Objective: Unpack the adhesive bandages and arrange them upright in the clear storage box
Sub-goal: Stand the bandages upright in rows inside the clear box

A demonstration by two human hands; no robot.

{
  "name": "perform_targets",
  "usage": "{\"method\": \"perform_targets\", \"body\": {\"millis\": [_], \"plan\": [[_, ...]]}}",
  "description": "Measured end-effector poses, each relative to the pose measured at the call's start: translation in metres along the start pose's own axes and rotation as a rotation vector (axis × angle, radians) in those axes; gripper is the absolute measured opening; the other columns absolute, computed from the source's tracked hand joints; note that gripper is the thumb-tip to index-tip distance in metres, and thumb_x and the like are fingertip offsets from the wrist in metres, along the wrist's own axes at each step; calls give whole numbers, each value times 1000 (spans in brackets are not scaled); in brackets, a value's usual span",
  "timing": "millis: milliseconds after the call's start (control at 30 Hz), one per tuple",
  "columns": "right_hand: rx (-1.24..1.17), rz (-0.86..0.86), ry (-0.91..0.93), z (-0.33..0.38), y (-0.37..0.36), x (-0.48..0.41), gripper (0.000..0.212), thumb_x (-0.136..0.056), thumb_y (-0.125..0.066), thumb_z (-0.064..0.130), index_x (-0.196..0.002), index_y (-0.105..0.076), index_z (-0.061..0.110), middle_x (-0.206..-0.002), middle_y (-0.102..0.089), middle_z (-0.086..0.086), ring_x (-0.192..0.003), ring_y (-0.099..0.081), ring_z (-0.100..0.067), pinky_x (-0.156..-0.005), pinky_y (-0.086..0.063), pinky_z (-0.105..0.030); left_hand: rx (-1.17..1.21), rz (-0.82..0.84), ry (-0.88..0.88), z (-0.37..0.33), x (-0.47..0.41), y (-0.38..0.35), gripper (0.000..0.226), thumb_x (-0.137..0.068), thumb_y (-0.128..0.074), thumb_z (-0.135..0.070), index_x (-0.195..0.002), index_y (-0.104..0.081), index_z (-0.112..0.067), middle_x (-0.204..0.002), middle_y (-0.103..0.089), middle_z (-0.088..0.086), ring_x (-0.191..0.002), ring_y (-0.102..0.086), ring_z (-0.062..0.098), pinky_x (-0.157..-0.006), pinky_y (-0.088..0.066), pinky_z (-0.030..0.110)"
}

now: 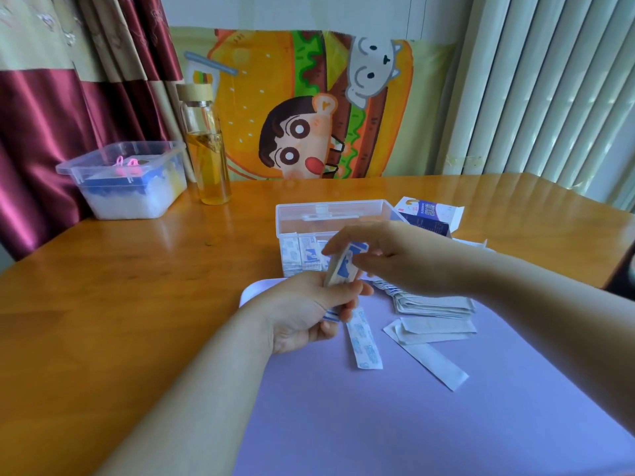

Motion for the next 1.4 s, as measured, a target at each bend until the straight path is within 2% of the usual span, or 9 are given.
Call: {"method": "perform_targets", "body": {"millis": [100,267,433,600,800,933,1067,1233,1400], "plan": [[-7,-23,-5,-3,5,-5,32,-96,-47,16,-118,-57,37,-90,-53,26,-68,-54,12,-65,-40,-3,-17,12,-2,-1,0,2,17,-91,-57,-22,-91,-67,-9,-62,-47,-5,-57,-37,6,-41,-26,12],[-141,-39,-12,-2,8,-10,22,-89,-58,6,-103,-66,21,-62,-66,20,-59,-67,-8,-63,-55,-18,-65,31,-56,-8,2,2,33,-75,-64,-35,-99,-70,-12,-69,-54,-6,-57,-35,7,-42,-25,13],[-270,-36,-41,-6,9,-14,11,-88,-62,9,-97,-68,10,-82,-74,-3,-71,-72,-14,-71,-58,-23,-132,-36,-122,-13,2,6,23,-85,-63,-26,-102,-69,-13,-92,-58,4,-60,-37,9,-43,-30,14],[-336,-38,-21,-3,24,-18,5,-87,-63,5,-89,-67,3,-79,-74,-6,-68,-71,-13,-67,-56,-19,-110,-69,-215,-30,12,2,43,-74,-62,-38,-107,-65,-10,-80,-57,-2,-56,-43,6,-44,-36,14],[-241,-202,13,-1,66,-36,16,-85,-64,4,-81,-63,19,-79,-72,-4,-64,-67,-10,-64,-55,-16,-480,-314,-397,-88,15,19,15,-97,-49,-27,-89,-60,-34,-100,-68,-4,-91,-67,14,-83,-56,34],[-222,-298,-20,-15,81,-48,6,-85,-64,4,-87,-67,10,-80,-72,-10,-66,-68,-14,-70,-59,-26,-829,-487,-467,-134,5,23,2,-92,-57,-25,-93,-59,-26,-93,-65,-4,-79,-60,14,-69,-51,34],[-244,-391,-124,-44,92,-71,15,-84,-62,2,-98,-68,4,-90,-71,-15,-76,-70,-25,-74,-59,-39,-921,-555,-581,-155,-24,20,21,-88,-61,-21,-83,-41,-21,-91,-61,-1,-84,-60,20,-63,-49,38],[15,-245,-250,-71,77,-101,10,-82,-60,3,-90,-66,2,-84,-65,-10,-75,-59,-22,-54,-46,-23,-886,-440,-419,-143,-74,27,18,-86,-64,-9,-81,-51,-19,-90,-62,2,-74,-63,21,-66,-57,37],[124,-14,-371,-99,42,-123,22,-83,-56,0,-101,-68,-3,-80,-64,-14,-67,-50,-17,-53,-39,-20,-643,-301,-78,-101,-115,41,15,-87,-63,-1,-77,-57,-10,-78,-59,9,-63,-59,17,-74,-58,32]]}}
Point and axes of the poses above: each hand's wrist, its own x-axis away from the middle knuckle, its own y-axis out of the back of the hand, z = x × y, the point moved 7 cm from there along -x, towards the middle knuckle
